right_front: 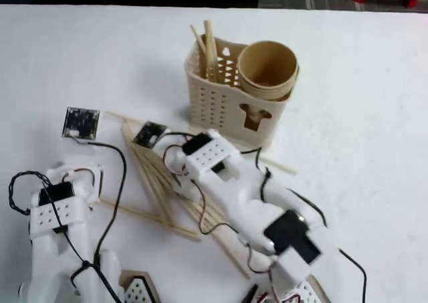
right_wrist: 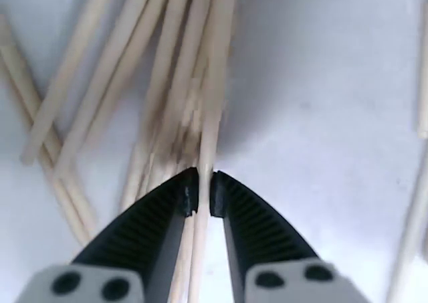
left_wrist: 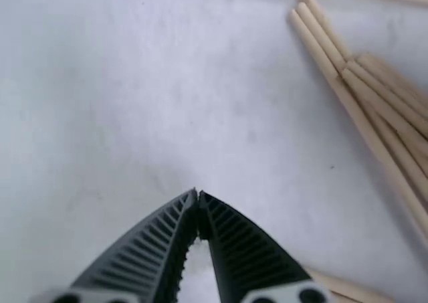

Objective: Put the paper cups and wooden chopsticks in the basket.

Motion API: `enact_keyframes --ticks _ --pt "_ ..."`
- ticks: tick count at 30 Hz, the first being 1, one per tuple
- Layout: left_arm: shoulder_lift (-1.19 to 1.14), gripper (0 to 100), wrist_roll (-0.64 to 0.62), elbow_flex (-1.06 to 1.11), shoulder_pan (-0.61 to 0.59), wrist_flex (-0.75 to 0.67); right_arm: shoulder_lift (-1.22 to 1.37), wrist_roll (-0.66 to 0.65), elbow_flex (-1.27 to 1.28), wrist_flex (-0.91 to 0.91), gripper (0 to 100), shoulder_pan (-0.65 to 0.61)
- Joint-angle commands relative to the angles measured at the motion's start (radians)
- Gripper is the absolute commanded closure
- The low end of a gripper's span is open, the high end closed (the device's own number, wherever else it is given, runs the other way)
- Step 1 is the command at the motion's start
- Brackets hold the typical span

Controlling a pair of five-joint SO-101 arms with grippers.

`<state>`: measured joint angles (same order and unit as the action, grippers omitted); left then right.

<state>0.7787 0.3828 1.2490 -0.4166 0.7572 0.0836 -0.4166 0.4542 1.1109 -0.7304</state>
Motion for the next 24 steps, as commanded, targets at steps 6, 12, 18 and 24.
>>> enact_keyframes --ticks 6,12,18,24 --pt "0.027 97 0.011 0.011 -0.008 -0.038 -0.377 -0.006 0.150 -0.030 97.8 0.027" --pt "0.027 97 0.011 0.011 -0.008 -0.041 -0.611 -0.006 0.218 -0.033 97.8 0.028" --pt "0.027 97 0.011 0.011 -0.008 -0.041 -0.794 0.021 0.226 -0.035 97.8 0.028" --pt "0.027 97 0.011 0.011 -0.008 -0.041 -0.941 0.037 0.222 -0.104 97.8 0.027"
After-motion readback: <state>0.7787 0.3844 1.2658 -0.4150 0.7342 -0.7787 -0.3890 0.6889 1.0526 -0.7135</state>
